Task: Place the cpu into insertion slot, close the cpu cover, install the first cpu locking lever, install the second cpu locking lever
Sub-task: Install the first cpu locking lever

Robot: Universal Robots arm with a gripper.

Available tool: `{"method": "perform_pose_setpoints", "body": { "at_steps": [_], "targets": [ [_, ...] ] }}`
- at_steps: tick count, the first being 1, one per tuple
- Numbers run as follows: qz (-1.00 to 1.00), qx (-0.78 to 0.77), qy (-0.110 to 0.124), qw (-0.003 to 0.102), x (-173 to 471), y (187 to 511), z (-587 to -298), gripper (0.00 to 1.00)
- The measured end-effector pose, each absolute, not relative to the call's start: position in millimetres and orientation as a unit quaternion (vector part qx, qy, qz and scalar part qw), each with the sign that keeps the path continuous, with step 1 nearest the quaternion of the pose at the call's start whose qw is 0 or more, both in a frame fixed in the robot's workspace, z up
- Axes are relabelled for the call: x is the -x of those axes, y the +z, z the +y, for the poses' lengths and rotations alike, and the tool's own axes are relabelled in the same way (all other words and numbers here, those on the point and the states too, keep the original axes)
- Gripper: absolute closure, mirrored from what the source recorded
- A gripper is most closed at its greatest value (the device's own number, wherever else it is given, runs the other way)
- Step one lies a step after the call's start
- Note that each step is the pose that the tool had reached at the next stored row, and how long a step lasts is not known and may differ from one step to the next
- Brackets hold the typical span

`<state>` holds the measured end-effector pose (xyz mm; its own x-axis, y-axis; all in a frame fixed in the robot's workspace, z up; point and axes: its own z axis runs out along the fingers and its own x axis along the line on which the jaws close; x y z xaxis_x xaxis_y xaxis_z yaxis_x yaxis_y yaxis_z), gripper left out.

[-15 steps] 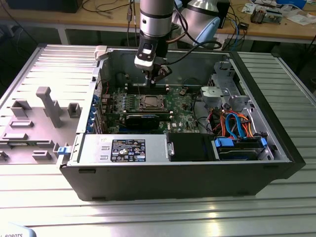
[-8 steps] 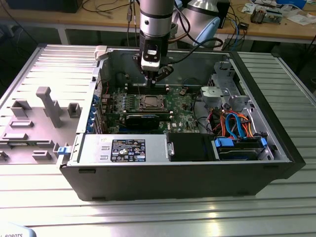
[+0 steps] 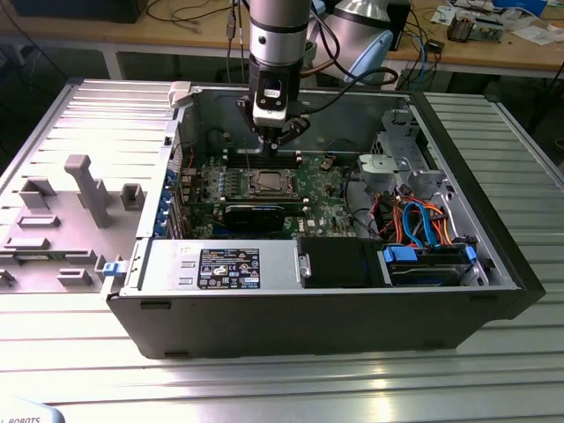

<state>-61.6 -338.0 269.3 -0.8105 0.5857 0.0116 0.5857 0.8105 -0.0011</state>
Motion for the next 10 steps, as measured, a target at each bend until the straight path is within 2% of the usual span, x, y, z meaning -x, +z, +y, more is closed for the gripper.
{"method": "perform_pose_setpoints", "body": {
  "at_steps": [10],
  "targets": [
    [-0.952, 0.307, -0.002, 0.005, 64.0, 269.3, -338.0, 0.89]
  ]
}}
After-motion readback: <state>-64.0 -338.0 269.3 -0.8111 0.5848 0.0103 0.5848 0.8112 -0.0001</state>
